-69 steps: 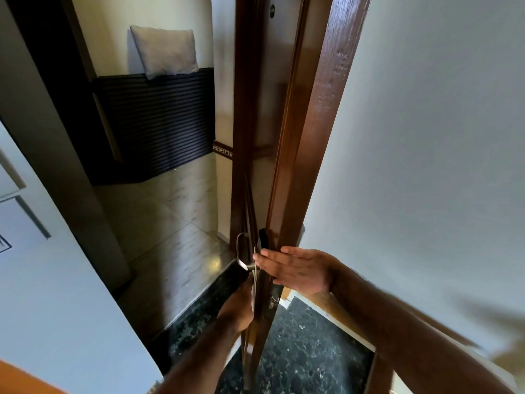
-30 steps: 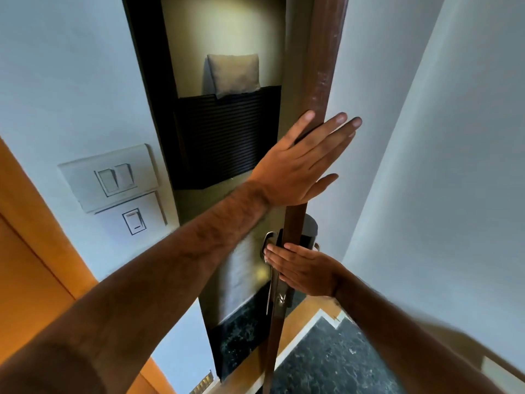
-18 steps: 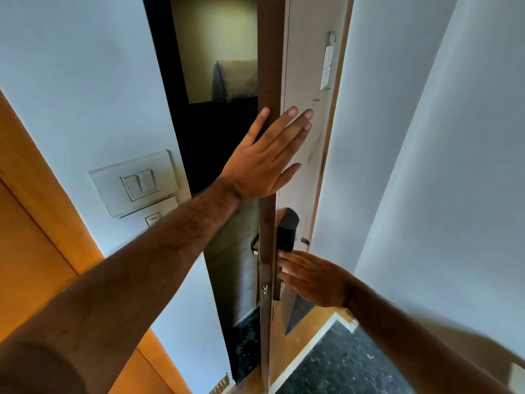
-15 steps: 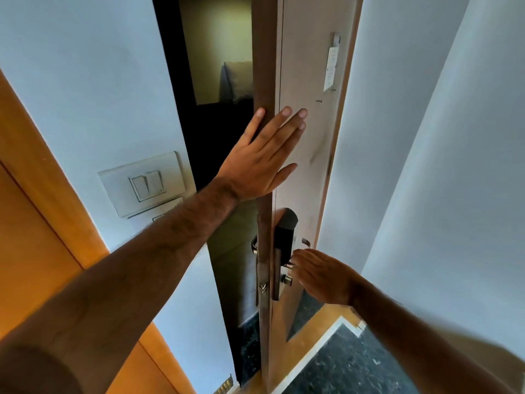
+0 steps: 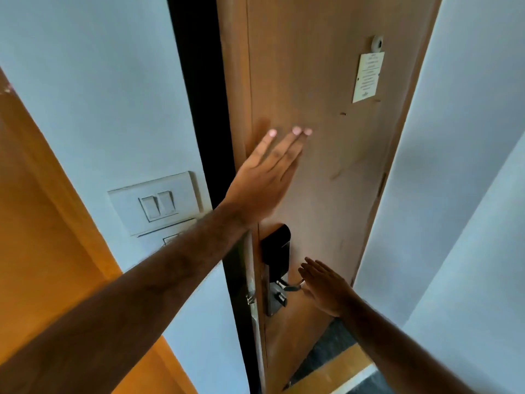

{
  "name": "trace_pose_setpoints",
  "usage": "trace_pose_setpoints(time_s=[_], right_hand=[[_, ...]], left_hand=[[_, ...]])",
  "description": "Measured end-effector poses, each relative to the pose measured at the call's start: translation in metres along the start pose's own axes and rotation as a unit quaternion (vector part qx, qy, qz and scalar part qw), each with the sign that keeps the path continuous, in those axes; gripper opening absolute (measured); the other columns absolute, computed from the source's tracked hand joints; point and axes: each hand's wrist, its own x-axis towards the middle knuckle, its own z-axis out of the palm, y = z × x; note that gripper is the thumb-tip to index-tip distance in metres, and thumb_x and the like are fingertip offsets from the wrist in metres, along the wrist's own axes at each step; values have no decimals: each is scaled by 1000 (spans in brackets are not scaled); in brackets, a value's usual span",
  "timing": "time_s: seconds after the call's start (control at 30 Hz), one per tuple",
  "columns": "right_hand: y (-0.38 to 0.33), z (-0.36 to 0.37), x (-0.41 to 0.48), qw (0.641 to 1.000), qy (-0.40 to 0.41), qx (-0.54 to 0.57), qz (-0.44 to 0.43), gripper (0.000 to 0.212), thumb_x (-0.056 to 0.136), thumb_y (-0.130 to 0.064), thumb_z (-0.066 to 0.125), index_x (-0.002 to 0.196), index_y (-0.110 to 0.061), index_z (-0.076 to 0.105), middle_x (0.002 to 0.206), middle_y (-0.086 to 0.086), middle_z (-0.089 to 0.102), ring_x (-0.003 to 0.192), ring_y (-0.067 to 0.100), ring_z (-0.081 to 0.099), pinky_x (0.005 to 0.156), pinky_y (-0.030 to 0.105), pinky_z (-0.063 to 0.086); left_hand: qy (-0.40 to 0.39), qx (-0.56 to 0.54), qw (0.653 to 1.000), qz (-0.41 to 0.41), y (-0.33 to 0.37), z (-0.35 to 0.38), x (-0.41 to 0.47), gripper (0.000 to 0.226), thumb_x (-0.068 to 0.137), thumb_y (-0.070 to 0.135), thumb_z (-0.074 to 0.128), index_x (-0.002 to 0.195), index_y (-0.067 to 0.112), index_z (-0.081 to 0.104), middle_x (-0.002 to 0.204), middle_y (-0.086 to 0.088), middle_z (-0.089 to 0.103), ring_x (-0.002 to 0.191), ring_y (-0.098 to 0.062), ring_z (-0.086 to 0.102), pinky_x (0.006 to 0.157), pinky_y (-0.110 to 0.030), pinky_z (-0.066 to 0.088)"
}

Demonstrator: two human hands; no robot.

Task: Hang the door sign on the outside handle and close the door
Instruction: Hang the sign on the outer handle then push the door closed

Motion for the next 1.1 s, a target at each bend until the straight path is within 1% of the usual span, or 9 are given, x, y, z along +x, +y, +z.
trace_pose_setpoints(time_s=[0.07,0.1,0.2,0.3,0.47,0.63,0.83,1.0,1.1], right_hand=[[5,4,14,1000,13,19,-20,55,84,-37,83,127,-3,74,132,17,71,129,32,64,110,46,50],[5,6,21,999,21,29,-34,54,80,-37,87,120,-3,77,126,16,74,122,31,69,105,45,54],[1,11,42,996,43,45,-67,49,76,-35,90,112,-3,79,117,14,77,111,28,74,100,42,57],[-6,19,60,994,63,54,-72,50,71,-28,94,108,1,80,113,20,78,106,32,76,95,42,58],[-11,30,83,994,66,38,-72,58,69,-32,95,111,4,78,114,24,76,107,34,75,93,43,61],[-17,39,103,995,60,49,-57,60,69,-34,95,110,7,78,112,27,76,104,37,76,91,45,61],[-25,42,125,993,69,91,-36,57,65,-28,97,106,8,79,110,30,75,103,40,76,91,49,61],[-30,42,141,988,100,112,-25,46,56,-13,97,94,7,81,106,30,76,100,40,77,88,49,62],[-31,40,150,989,105,101,-25,44,55,-13,97,93,6,82,106,30,77,100,38,77,89,47,62]], left_hand=[[-26,30,999,-34,-2,9,1,72,101,23,50,160,-1,17,170,-16,12,157,-30,16,127,-52,13],[-36,42,997,-48,-4,12,1,72,102,27,48,160,-1,17,170,-15,13,157,-30,17,127,-52,12],[-71,68,992,-77,-10,21,3,84,99,41,51,160,-1,13,171,-15,9,158,-28,13,127,-51,7],[-106,76,987,-91,-13,32,6,97,95,51,57,161,-2,10,171,-15,6,159,-28,9,127,-52,3],[-126,105,977,-133,-12,60,7,95,98,56,48,161,-2,8,171,-16,4,159,-28,7,126,-55,0],[-117,124,971,-166,-14,89,2,92,102,63,35,161,0,6,171,-15,3,159,-28,5,127,-54,1],[-98,99,962,-233,-11,117,3,88,104,66,27,162,3,10,171,-13,9,159,-28,10,127,-55,4],[-110,133,955,-241,-18,137,0,92,101,71,24,162,4,11,171,-12,12,159,-27,13,126,-54,1],[-106,142,953,-244,-25,148,0,92,101,72,26,162,4,17,170,-12,18,158,-27,18,126,-55,5]])
